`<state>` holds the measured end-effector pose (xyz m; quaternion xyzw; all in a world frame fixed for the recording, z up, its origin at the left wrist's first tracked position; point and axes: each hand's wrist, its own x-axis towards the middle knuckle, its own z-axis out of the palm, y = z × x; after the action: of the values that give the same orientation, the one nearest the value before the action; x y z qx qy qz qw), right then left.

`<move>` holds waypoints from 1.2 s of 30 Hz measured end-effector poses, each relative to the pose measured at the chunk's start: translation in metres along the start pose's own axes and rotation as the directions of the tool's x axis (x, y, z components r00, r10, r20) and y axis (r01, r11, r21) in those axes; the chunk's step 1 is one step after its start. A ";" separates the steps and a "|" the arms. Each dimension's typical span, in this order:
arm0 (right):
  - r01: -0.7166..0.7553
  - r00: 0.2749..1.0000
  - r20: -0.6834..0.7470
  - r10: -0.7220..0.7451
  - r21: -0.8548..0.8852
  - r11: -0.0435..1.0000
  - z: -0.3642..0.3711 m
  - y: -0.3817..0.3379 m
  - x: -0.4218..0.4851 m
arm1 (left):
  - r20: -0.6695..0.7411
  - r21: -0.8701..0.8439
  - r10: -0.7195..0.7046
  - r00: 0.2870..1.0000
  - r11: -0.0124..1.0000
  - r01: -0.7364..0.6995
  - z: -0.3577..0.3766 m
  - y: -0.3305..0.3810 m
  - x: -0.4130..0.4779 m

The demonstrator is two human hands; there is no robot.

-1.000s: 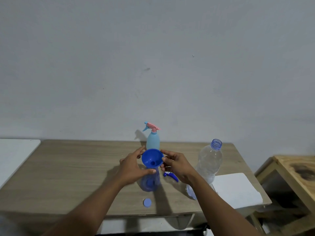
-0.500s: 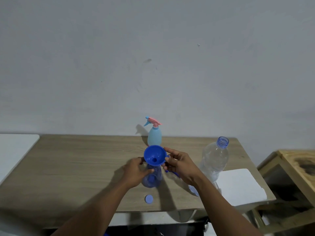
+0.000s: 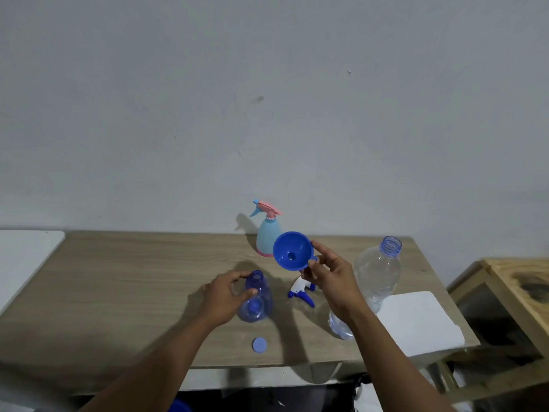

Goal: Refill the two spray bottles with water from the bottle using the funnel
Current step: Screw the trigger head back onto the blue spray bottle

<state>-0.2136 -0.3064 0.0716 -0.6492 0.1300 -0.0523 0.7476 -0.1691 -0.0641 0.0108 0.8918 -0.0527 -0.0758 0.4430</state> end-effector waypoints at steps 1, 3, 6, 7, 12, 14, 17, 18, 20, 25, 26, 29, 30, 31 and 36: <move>0.035 0.999 -0.018 -0.037 -0.112 0.993 0.000 0.007 -0.003 | -0.008 -0.009 -0.008 1.000 1.000 0.008 -0.004 -0.002 -0.001; 0.127 0.991 0.007 -0.133 -0.348 0.929 -0.002 0.026 -0.008 | -0.026 -0.048 -0.020 0.999 0.999 0.018 -0.010 -0.009 0.000; 0.288 0.956 0.154 -0.250 -0.655 0.699 -0.008 0.061 -0.013 | -0.058 -0.102 -0.009 0.998 0.995 0.003 -0.014 -0.023 0.002; 0.322 0.946 0.213 -0.246 -0.729 0.604 -0.010 0.071 -0.015 | -0.066 -0.115 -0.006 0.998 0.993 -0.002 -0.014 -0.026 0.003; 0.297 0.950 0.249 -0.187 -0.905 0.303 -0.017 0.102 -0.027 | -0.073 -0.144 -0.002 0.997 0.990 -0.009 -0.016 -0.024 -0.001; 0.281 0.955 0.238 -0.177 -0.919 0.278 -0.019 0.107 -0.031 | -0.065 -0.156 -0.013 0.998 0.988 0.003 -0.017 -0.018 -0.003; 0.318 0.945 0.292 -0.144 -0.923 0.218 -0.025 0.118 -0.034 | -0.076 -0.155 -0.017 0.997 0.988 0.005 -0.018 -0.018 -0.003; 0.329 0.943 0.306 -0.129 -0.918 0.223 -0.027 0.122 -0.035 | -0.078 -0.154 -0.014 0.997 0.988 0.002 -0.018 -0.020 -0.003; 0.334 0.942 0.320 -0.097 -0.907 0.256 -0.029 0.129 -0.037 | -0.073 -0.149 -0.011 0.997 0.989 0.000 -0.017 -0.025 0.000; 0.297 0.953 0.295 -0.072 -0.862 0.411 -0.032 0.140 -0.040 | -0.078 -0.136 -0.011 0.997 0.991 0.001 -0.016 -0.023 -0.001; 0.293 0.953 0.296 -0.063 -0.855 0.428 -0.033 0.144 -0.039 | -0.078 -0.130 -0.013 0.997 0.992 0.003 -0.016 -0.022 -0.001; 0.258 0.961 0.275 -0.027 -0.858 0.445 -0.037 0.151 -0.040 | -0.084 -0.111 -0.028 0.996 0.994 0.019 -0.015 -0.021 -0.001; 0.253 0.963 0.270 -0.027 -0.856 0.450 -0.037 0.154 -0.040 | -0.089 -0.102 -0.028 0.996 0.995 0.019 -0.015 -0.022 -0.001; 0.247 0.964 0.264 -0.026 -0.856 0.454 -0.038 0.155 -0.040 | -0.092 -0.089 -0.032 0.995 0.996 0.024 -0.015 -0.022 -0.001; 0.236 0.967 0.251 -0.037 -0.839 0.489 -0.041 0.159 -0.042 | -0.109 -0.074 -0.026 0.994 0.997 0.018 -0.013 -0.022 0.000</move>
<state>-0.2792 -0.3106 -0.0850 -0.9451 0.0111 0.0253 0.3257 -0.1661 -0.0406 0.0005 0.8783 -0.0156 -0.0335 0.4766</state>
